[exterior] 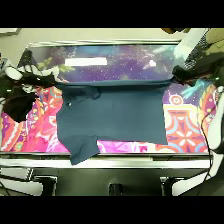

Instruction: Fold the clothes and pants, and hang the long-sleeved shirts on hangers.

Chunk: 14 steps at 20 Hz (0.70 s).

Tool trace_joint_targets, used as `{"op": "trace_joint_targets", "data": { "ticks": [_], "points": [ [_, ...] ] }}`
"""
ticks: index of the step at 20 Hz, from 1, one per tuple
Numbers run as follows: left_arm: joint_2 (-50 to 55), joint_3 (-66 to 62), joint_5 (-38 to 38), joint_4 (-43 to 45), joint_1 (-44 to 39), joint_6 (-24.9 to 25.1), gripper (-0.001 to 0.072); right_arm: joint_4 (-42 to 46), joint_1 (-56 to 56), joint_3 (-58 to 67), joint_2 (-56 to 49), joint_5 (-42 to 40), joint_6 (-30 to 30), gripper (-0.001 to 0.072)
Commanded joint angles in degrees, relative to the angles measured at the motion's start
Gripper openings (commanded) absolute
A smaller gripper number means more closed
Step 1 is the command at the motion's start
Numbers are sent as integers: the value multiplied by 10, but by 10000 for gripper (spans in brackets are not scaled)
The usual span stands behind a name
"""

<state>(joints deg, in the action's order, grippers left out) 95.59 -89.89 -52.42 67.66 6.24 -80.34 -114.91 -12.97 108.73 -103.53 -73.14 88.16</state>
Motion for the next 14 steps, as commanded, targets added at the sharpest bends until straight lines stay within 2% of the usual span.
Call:
{"op": "trace_joint_targets", "data": {
  "ticks": [1, 5, 11, 14],
  "points": [
    [70, 2, 85, -1, -16, 7, 14, -11, 0, 0, -67, 85, 12, 32],
    [67, 1, 62, -1, -14, 20, 14, -8, 0, 0, -67, 54, 12, 33],
    [64, 2, -134, -1, 20, 26, 13, 31, 0, -1, -70, -97, -2, 33],
    [64, 2, -177, -1, 23, 26, 13, 31, 1, -15, -75, -145, -1, 33]
  ]
}}
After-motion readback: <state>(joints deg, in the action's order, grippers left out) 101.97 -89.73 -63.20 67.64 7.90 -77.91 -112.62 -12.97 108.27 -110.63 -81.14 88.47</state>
